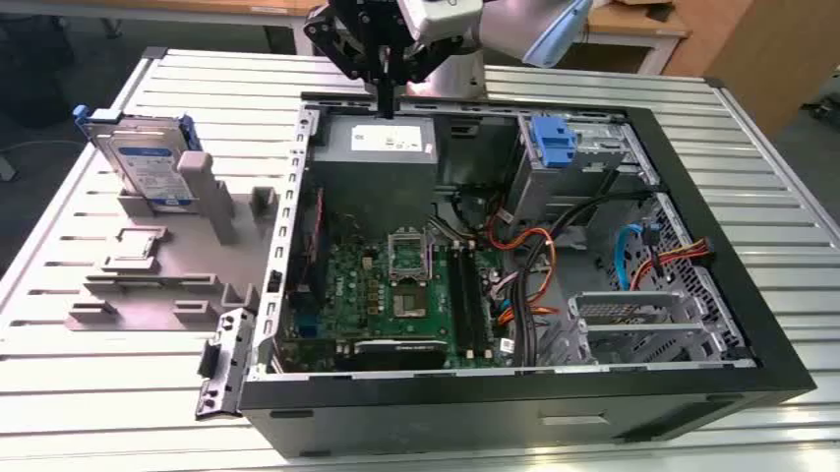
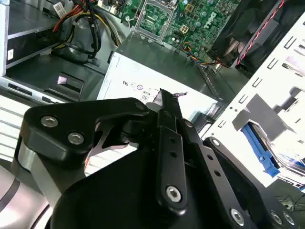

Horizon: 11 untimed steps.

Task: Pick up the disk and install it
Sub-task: 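Reach for the disk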

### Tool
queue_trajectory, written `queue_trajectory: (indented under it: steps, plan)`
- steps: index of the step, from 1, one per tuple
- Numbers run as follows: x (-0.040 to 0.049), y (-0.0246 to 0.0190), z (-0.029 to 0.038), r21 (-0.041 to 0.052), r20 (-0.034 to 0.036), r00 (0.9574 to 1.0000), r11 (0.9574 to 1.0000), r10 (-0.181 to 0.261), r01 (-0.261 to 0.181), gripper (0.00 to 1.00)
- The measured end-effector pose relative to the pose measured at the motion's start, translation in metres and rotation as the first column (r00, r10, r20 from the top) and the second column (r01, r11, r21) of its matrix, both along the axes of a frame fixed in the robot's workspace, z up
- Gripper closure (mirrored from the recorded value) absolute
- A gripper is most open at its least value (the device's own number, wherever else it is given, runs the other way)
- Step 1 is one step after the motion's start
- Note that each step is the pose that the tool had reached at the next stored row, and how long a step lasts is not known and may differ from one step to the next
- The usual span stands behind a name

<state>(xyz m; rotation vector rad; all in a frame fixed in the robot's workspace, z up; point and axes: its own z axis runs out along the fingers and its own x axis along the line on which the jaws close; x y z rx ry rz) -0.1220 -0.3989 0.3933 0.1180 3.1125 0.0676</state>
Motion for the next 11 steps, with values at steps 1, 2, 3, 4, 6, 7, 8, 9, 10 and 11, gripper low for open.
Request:
queue_trajectory:
  steps: [1,2,3,4,6,7,8,9,10,11]
  plan:
    - [0.0,0.0,0.0,0.0,0.0,1.0,1.0,0.0,0.0,0.9]
    - [0.0,0.0,0.0,0.0,0.0,1.0,1.0,0.0,0.0,0.9]
    - [-0.0003,0.0,0.0,0.0,0.0,1.0,1.0,0.0,0.0,0.9]
    - [-0.0003,0.0,0.0,0.0,0.0,1.0,1.0,0.0,0.0,0.9]
    - [-0.0006,0.0,0.0,0.0,0.0,1.0,1.0,0.0,0.0,0.9]
    - [-0.001,0.0,0.0,0.0,0.0,1.0,1.0,0.0,0.0,0.9]
    - [-0.0015,0.0,0.0,0.0001,0.0001,1.0,1.0,0.0,0.0,0.9]
    - [-0.0022,0.0,-0.0001,0.0001,0.0001,1.0,1.0,0.0,0.0,0.9]
    - [-0.0029,0.0,0.0,0.0001,0.0,1.0,1.0,0.0,0.0,0.9]
    - [-0.0036,0.0,0.0,0.0,0.0,1.0,1.0,0.0,0.0,0.9]
